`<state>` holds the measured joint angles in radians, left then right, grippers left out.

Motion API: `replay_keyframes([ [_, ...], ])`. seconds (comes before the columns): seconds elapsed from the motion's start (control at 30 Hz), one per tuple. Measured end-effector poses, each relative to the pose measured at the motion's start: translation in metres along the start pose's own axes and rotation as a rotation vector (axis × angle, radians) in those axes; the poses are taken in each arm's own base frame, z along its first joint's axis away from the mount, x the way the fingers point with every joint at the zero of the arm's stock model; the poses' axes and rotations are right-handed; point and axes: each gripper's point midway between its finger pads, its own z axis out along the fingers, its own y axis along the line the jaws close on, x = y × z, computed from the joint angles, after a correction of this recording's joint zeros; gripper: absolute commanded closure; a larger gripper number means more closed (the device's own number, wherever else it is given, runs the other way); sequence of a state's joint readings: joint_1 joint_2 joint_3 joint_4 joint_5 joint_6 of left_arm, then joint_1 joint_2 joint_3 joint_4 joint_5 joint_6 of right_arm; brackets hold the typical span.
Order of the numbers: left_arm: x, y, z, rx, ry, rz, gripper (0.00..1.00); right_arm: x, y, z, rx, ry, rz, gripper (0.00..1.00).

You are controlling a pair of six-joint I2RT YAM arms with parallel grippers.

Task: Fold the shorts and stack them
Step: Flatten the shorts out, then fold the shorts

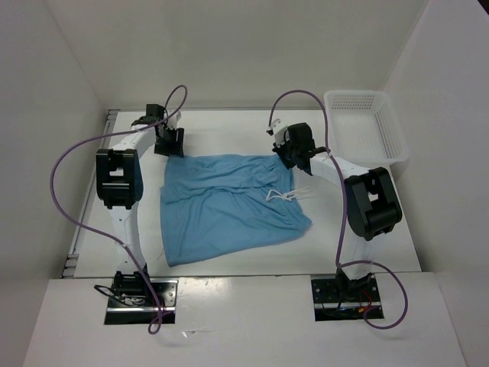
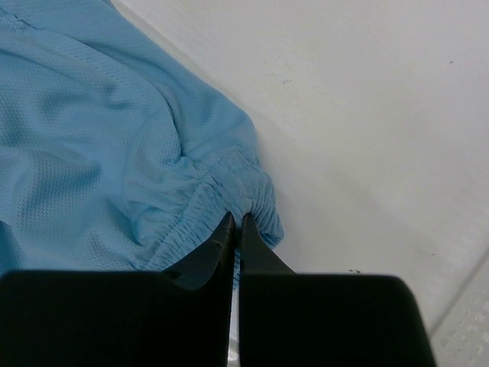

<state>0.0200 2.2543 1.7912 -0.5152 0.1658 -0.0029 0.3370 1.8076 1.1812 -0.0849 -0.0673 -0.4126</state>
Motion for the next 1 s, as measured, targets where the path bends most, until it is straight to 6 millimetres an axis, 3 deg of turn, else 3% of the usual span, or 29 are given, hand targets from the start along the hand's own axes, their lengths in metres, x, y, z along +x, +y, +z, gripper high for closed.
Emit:
replay_keyframes([
  [0.1, -0.001, -0.010, 0.004, 0.013, -0.008, 0.017, 0.45, 0.000, 0.000, 0.000, -0.001, 0.001, -0.004, 1.00],
  [0.13, -0.002, -0.013, 0.005, 0.018, -0.011, 0.022, 0.55, 0.000, 0.000, 0.000, -0.001, 0.002, -0.005, 1.00],
  [0.17, -0.002, -0.016, 0.006, 0.021, -0.011, 0.027, 0.82, -0.001, 0.000, 0.000, 0.000, 0.001, -0.006, 1.00],
  [0.23, -0.002, -0.020, 0.008, 0.029, -0.010, 0.029, 0.99, -0.001, -0.001, 0.000, 0.003, 0.001, -0.010, 1.00],
  [0.4, -0.011, -0.022, 0.006, 0.029, -0.029, 0.041, 1.00, -0.015, -0.016, -0.002, 0.060, -0.015, -0.030, 1.00],
  [0.53, -0.050, -0.007, -0.015, -0.002, -0.125, 0.036, 1.00, -0.041, -0.033, -0.005, 0.116, -0.061, -0.050, 1.00],
  [0.63, -0.082, 0.008, -0.055, -0.036, -0.225, 0.028, 1.00, -0.056, -0.041, -0.009, 0.138, -0.094, -0.064, 1.00],
  [0.77, -0.110, 0.014, -0.130, -0.087, -0.358, 0.029, 1.00, -0.061, -0.043, -0.016, 0.147, -0.111, -0.088, 1.00],
  [0.83, -0.107, 0.005, -0.164, -0.104, -0.405, 0.041, 1.00, -0.056, -0.041, -0.024, 0.147, -0.109, -0.099, 1.00],
  [0.9, -0.094, -0.008, -0.185, -0.108, -0.415, 0.054, 1.00, -0.048, -0.037, -0.036, 0.146, -0.104, -0.116, 1.00],
  [1.0, -0.062, -0.026, -0.194, -0.101, -0.385, 0.070, 1.00, -0.037, -0.033, -0.056, 0.149, -0.107, -0.145, 1.00],
])
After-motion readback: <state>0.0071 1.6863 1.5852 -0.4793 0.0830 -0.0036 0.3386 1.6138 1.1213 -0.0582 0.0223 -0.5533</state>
